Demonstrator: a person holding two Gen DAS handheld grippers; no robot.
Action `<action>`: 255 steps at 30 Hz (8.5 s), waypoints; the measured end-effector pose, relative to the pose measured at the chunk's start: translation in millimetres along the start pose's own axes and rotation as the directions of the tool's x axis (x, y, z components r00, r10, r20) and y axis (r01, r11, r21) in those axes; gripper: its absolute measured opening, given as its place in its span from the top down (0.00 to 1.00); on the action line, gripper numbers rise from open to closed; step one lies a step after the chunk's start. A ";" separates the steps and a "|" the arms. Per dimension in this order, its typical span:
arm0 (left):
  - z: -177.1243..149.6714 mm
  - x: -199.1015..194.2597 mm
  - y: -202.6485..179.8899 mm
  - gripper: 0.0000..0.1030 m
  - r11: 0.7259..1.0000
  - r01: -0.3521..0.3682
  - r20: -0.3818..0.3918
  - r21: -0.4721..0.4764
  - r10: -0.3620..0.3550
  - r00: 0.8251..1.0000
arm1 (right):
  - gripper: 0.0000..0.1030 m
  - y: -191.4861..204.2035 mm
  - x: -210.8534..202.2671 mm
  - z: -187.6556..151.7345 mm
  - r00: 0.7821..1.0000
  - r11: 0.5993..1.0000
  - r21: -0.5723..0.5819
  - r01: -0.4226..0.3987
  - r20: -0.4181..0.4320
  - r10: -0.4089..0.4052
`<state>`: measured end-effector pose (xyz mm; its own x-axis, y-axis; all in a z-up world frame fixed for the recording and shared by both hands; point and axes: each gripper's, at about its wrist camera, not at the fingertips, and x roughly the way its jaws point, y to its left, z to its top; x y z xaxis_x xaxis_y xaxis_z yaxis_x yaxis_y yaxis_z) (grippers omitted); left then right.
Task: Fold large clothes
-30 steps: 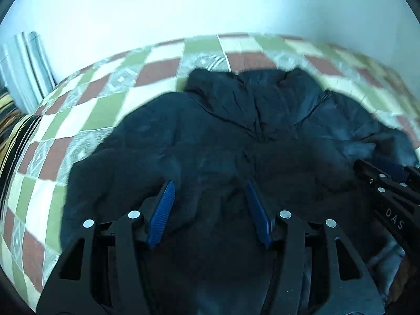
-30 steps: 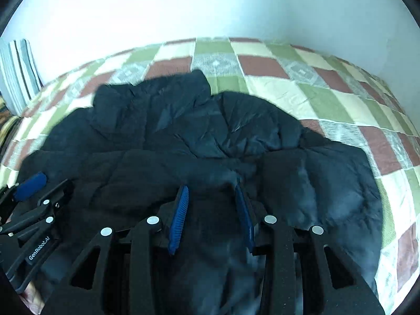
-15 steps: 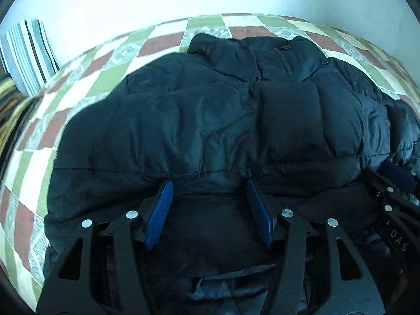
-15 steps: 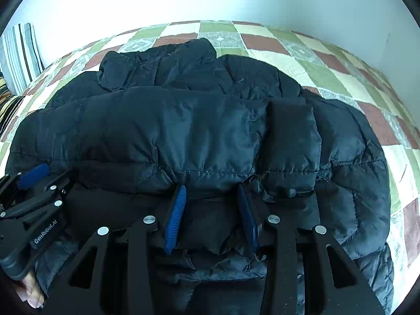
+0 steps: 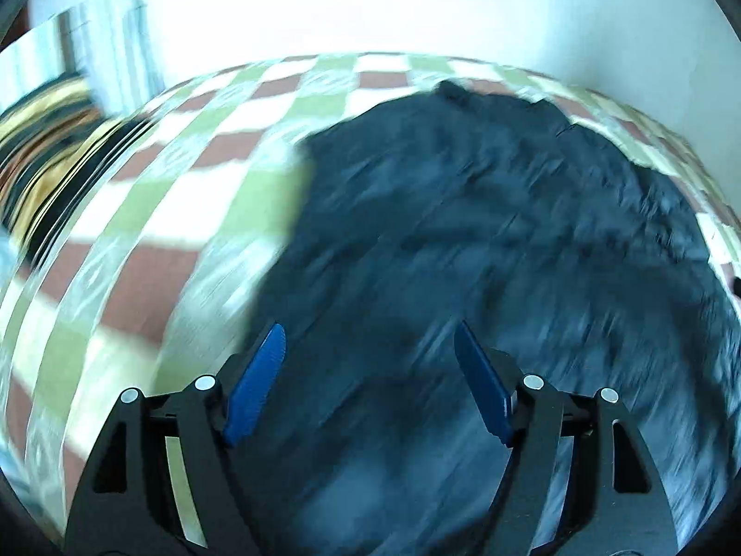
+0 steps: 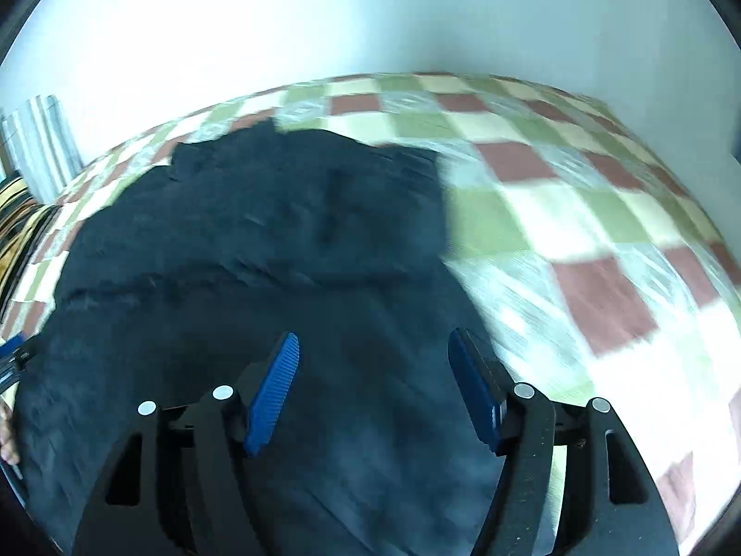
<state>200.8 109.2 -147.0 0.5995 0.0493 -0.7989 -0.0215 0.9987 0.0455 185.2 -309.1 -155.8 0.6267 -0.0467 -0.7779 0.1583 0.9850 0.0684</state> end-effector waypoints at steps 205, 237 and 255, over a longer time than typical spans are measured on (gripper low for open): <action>243.5 250.1 -18.8 0.97 0.961 -0.179 0.030 0.212 0.177 0.984 | 0.85 17.0 258.1 223.5 0.998 0.998 -0.055 -0.031 -0.061 0.028; 209.6 194.5 -127.3 0.78 0.996 -0.020 -0.023 0.082 0.022 0.999 | 0.73 157.7 214.4 183.7 0.998 0.993 -0.106 -0.055 -0.041 0.051; 194.8 209.1 -128.2 0.78 0.997 -0.030 0.055 0.077 0.025 0.998 | 0.73 159.6 225.2 166.3 0.999 0.994 -0.103 -0.037 0.036 0.041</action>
<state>484.7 -10.5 -203.1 0.6419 0.0740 -0.7632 0.0221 0.9931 0.1149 478.6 -190.0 -216.2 0.6596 -0.0119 -0.7515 0.0553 0.9979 0.0326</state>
